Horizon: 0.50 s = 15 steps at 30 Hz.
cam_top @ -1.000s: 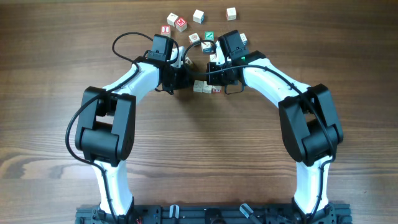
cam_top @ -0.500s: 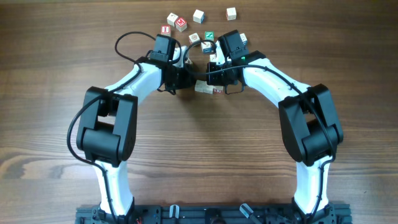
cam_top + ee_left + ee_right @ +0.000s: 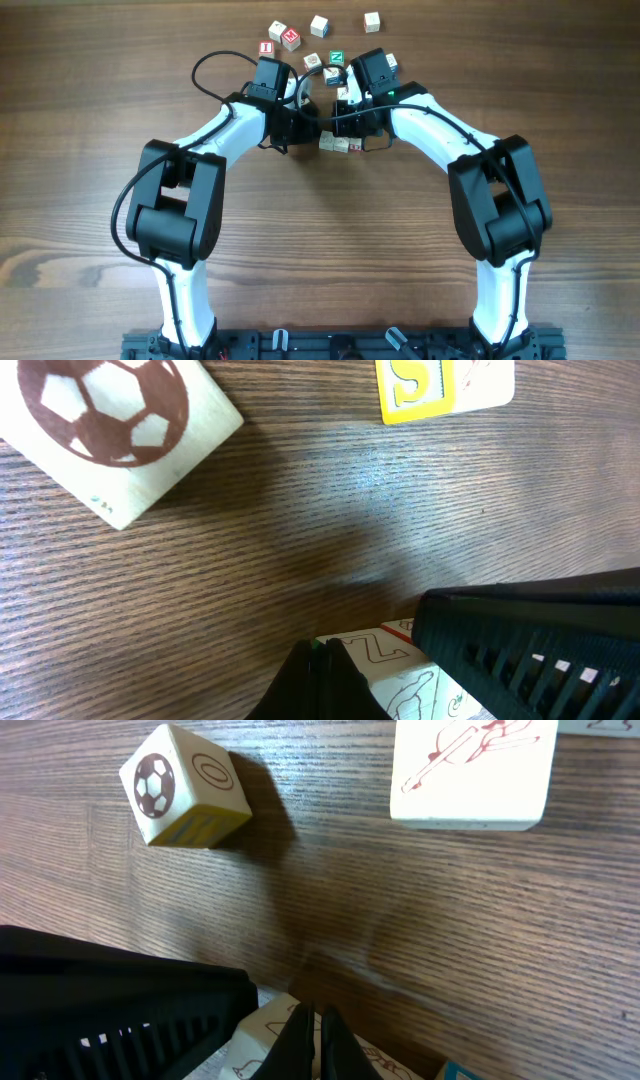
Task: Form a horizontal line
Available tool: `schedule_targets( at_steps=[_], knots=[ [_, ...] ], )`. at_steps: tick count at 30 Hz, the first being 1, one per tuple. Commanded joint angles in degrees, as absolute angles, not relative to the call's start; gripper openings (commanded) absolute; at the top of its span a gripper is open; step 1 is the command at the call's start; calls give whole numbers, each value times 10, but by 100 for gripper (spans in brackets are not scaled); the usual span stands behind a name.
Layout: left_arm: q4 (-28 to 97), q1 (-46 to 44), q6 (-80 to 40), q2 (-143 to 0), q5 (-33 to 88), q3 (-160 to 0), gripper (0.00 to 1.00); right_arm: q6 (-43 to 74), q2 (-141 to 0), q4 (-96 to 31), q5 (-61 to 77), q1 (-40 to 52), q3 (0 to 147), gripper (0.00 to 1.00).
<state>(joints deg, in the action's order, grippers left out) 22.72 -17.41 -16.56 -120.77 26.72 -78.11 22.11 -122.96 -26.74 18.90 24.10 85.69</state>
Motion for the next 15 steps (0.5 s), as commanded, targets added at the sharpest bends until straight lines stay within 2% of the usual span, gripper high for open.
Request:
schedule_targets(
  at_steps=[1,15],
  knots=[
    [226,-174,-151,-1212,276,-776,4,210,-1208,-278,193,221,874,5],
    [225,-174,-152,-1212,276,-776,4,210,-1207,-313,163,193,874,5]
  ],
)
